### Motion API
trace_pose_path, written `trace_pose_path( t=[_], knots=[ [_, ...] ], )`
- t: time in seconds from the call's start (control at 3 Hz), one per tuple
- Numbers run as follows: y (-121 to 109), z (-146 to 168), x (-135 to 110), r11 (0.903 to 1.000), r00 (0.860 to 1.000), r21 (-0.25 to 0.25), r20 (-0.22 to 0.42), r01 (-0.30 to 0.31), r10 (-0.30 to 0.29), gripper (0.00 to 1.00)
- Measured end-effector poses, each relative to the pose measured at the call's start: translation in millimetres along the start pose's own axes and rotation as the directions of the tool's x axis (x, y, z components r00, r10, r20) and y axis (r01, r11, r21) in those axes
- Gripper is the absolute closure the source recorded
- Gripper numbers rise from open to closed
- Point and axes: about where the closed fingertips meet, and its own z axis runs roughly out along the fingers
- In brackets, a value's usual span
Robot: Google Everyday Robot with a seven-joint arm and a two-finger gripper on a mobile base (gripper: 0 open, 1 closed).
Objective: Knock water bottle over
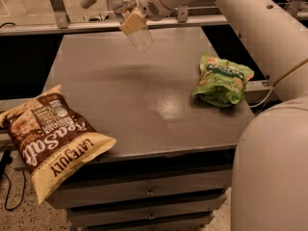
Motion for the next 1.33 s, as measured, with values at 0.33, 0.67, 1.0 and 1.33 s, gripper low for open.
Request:
trace_pose_path(
  t=[0.33, 0.67, 1.0, 1.33],
  knots=[
    [28, -3, 28, 0.9909, 0.981, -0.109, -0.167, 0.079, -0.096, 1.00],
    [57, -1, 58, 0.9657, 0.924, -0.231, -0.330, 0.119, -0.193, 1.00],
    [79, 0, 84, 0.9336, 0.841, -0.332, -0.459, 0.135, -0.285, 1.00],
    [92, 3, 99, 0.9077, 0.767, -0.394, -0.535, 0.146, -0.355, 0.83]
  ],
)
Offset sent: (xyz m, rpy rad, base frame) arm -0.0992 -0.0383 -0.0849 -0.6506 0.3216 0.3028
